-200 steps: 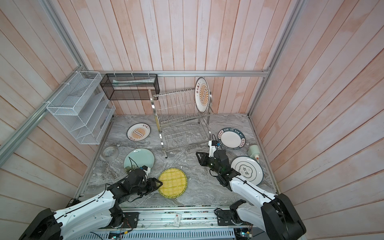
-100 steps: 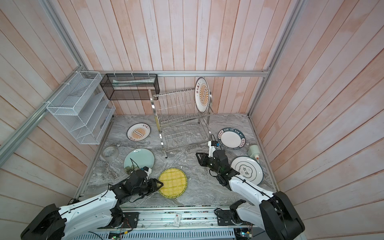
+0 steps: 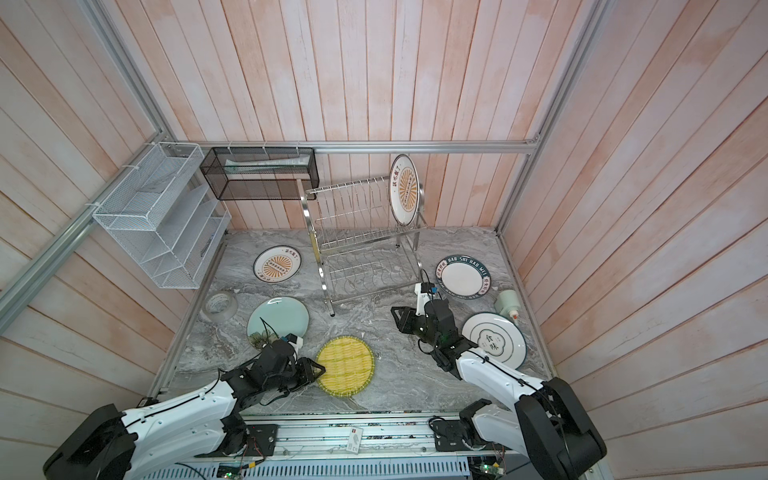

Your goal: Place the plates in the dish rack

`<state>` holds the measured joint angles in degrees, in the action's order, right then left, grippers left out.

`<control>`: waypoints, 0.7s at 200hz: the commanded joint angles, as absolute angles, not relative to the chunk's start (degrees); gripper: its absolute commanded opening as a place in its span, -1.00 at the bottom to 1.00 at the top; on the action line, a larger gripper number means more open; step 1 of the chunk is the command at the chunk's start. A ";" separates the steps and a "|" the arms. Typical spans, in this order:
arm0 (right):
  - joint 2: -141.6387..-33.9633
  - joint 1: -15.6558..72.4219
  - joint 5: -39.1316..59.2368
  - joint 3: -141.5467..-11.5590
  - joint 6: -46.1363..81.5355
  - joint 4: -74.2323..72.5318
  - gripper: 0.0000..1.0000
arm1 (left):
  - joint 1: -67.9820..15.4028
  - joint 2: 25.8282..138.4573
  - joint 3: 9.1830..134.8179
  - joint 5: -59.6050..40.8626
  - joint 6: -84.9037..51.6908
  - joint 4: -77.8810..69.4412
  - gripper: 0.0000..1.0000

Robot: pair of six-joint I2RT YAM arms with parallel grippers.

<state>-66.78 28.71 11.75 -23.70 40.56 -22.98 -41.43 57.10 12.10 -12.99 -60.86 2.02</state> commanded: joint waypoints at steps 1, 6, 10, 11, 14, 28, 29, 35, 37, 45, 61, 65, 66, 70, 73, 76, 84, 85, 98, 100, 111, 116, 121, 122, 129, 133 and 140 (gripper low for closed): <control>-67.33 28.89 12.28 -24.02 40.96 -24.39 -0.35 | -41.69 58.09 11.95 -12.29 -60.26 2.98 -0.29; -67.32 28.89 12.22 -23.92 40.96 -24.43 -0.35 | -41.74 58.21 12.08 -12.22 -60.25 3.14 -0.30; -67.32 28.91 12.21 -23.93 40.96 -24.43 -0.36 | -41.70 58.31 12.18 -12.21 -60.14 3.23 -0.32; -67.32 28.92 12.17 -23.96 40.96 -24.47 -0.36 | -41.73 58.34 12.20 -12.21 -60.13 3.28 -0.32; -67.32 28.86 12.10 -23.84 40.96 -24.46 -0.36 | -41.75 58.38 12.32 -12.22 -60.12 3.26 -0.32; -67.35 28.91 12.06 -23.77 40.96 -24.61 -0.36 | -41.74 58.64 12.55 -11.99 -60.09 3.26 -0.35; -67.34 28.91 12.05 -23.75 40.96 -24.61 -0.36 | -41.75 58.63 12.52 -12.02 -60.10 3.25 -0.35; -67.41 28.88 11.98 -23.81 40.96 -24.65 -0.36 | -41.75 58.71 12.56 -11.96 -60.11 3.25 -0.36; -67.41 28.91 11.98 -23.82 40.98 -24.58 -0.36 | -41.77 58.71 12.57 -11.95 -60.12 3.19 -0.36; -67.41 28.91 12.00 -23.64 40.95 -24.70 -0.37 | -41.83 58.83 12.57 -11.96 -60.19 3.08 -0.37; -67.58 28.87 12.02 -23.72 40.96 -24.76 -0.37 | -41.84 58.94 12.72 -11.87 -60.21 2.99 -0.38; -67.59 28.91 12.03 -23.65 40.96 -24.78 -0.37 | -41.81 58.97 12.68 -11.94 -60.21 3.04 -0.39; -67.59 28.91 12.03 -23.64 40.96 -24.78 -0.37 | -41.82 59.02 12.71 -11.95 -60.21 2.97 -0.39; -67.63 28.85 12.04 -23.65 40.96 -24.79 -0.37 | -41.84 58.98 12.73 -11.90 -60.28 2.90 -0.39; -67.67 28.91 12.07 -23.64 40.96 -24.83 -0.37 | -41.84 59.00 12.74 -11.95 -60.29 2.90 -0.39; -67.60 28.91 12.10 -23.70 41.00 -24.79 -0.37 | -41.87 58.98 12.73 -11.95 -60.25 2.94 -0.39; -67.63 28.88 12.08 -23.71 40.96 -24.78 -0.37 | -41.92 58.89 12.73 -11.77 -60.38 2.88 -0.39; -67.65 28.90 12.06 -23.72 40.96 -24.78 -0.37 | -41.92 58.89 12.69 -11.77 -60.38 2.89 -0.40; -67.69 28.92 12.08 -23.53 40.96 -24.88 -0.38 | -41.89 58.69 12.74 -11.53 -60.47 2.81 -0.41; -67.68 28.89 12.05 -23.55 41.00 -24.92 -0.38 | -41.91 58.64 12.74 -11.45 -60.47 2.77 -0.42; -67.76 28.90 11.91 -23.48 40.96 -25.01 -0.38 | -41.93 58.46 13.12 -11.01 -60.23 2.40 -0.43; -67.86 28.83 11.95 -23.45 40.96 -25.05 -0.37 | -41.88 58.47 13.41 -10.91 -60.03 2.43 -0.43; -67.94 28.91 11.95 -23.32 40.96 -25.18 -0.38 | -41.92 58.52 13.78 -10.69 -59.96 2.33 -0.44; -67.94 28.91 11.95 -23.35 40.96 -25.20 -0.38 | -41.92 58.53 13.79 -10.66 -59.91 2.31 -0.44; -68.06 28.87 11.95 -23.23 41.03 -25.22 -0.39 | -41.86 58.67 14.10 -10.64 -59.94 2.13 -0.45; -68.03 28.89 11.95 -23.23 41.04 -25.22 -0.39 | -41.94 58.71 14.30 -10.67 -59.94 2.01 -0.46; -67.91 28.92 11.97 -23.18 41.02 -25.21 -0.39 | -41.92 58.80 14.41 -10.71 -59.94 1.68 -0.46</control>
<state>-67.42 28.71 11.86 -23.70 40.58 -24.03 -41.69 58.41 12.60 -12.21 -60.80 1.72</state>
